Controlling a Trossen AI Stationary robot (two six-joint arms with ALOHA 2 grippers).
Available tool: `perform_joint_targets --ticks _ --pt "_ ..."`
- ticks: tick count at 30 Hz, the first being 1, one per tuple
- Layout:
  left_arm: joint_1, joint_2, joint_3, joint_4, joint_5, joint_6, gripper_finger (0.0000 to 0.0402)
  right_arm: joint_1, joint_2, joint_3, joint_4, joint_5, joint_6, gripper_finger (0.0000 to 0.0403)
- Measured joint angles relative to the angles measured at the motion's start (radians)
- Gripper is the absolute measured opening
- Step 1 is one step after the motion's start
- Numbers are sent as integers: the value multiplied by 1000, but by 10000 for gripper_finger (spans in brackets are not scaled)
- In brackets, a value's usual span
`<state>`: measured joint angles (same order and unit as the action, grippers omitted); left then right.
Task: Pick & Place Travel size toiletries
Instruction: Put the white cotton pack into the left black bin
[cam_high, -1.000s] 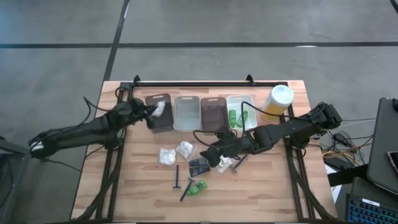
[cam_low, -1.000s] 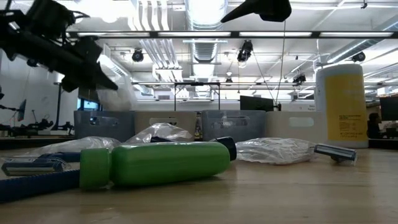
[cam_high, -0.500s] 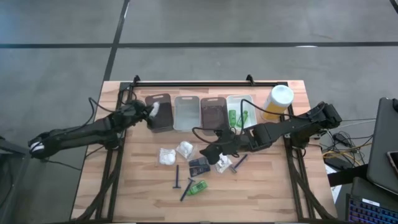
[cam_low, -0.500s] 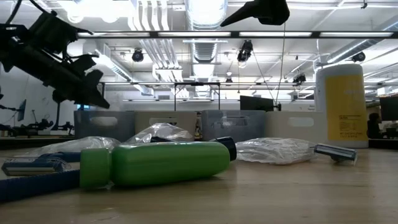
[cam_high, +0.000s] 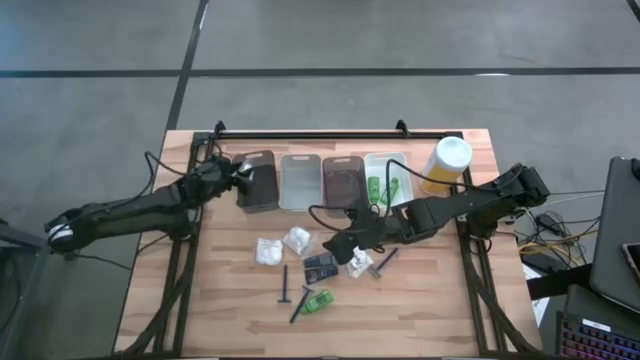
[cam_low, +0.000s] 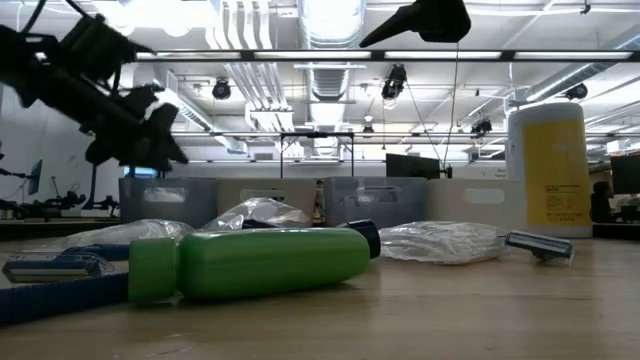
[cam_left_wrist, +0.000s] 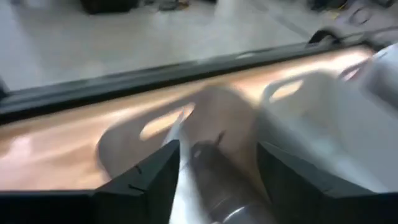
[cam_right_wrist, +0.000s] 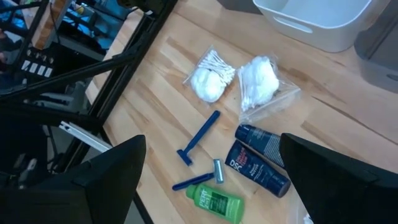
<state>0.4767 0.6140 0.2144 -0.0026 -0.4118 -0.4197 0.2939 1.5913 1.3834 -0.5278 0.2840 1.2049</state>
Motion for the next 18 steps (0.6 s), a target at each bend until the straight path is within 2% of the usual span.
perform_joint_targets --ticks 5,10,13,18 --pt "-4 -5 98 -25 114 31 232 0 0 0 -12 -1 0 363" --pt "-61 -11 215 -161 343 -65 225 0 0 0 -52 -47 1 363" --pt "-161 -5 258 -266 430 -70 221 1 0 0 -66 -62 -1 363" --pt "-416 33 293 -396 455 -64 220 3 0 0 -84 -83 -22 363"
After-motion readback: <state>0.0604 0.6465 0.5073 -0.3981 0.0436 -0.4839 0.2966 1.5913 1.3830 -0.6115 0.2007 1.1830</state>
